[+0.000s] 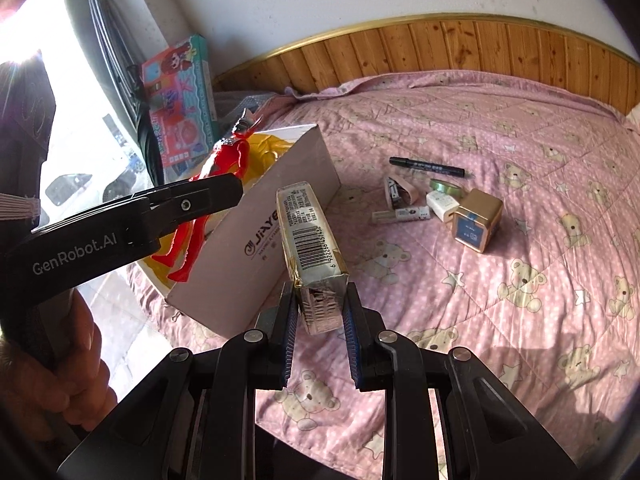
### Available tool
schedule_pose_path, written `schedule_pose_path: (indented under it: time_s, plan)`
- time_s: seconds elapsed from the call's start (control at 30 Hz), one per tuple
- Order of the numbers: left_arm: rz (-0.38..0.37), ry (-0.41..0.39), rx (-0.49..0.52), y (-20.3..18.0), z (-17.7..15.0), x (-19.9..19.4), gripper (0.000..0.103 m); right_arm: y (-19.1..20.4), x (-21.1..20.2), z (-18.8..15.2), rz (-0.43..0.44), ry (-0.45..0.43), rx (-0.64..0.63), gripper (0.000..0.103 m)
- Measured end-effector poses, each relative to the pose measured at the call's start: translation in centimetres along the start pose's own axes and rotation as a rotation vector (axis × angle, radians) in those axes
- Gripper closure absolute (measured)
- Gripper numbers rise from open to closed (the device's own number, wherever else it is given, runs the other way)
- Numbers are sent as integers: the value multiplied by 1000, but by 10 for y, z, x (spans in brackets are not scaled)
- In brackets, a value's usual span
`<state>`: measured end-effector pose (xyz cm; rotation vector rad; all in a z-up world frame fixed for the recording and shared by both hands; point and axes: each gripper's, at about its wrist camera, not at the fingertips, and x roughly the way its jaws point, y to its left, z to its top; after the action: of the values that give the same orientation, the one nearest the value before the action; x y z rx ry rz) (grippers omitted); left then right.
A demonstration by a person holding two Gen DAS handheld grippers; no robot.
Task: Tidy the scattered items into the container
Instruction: 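Carry the red figure and gold tissue box over the cardboard box with both tools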
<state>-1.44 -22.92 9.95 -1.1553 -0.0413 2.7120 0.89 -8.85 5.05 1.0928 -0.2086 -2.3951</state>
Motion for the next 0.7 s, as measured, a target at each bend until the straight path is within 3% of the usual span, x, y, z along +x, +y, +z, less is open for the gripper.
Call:
schedule_pose_path:
  time_s: [0.4,0.7]
  plan:
    - [13,-50,-110,63,-1,-30,56,56,10,26,23,-4,-98,80]
    - [37,-85,-257,137,0,-50,56,94,24,54,38,-7,-175,80]
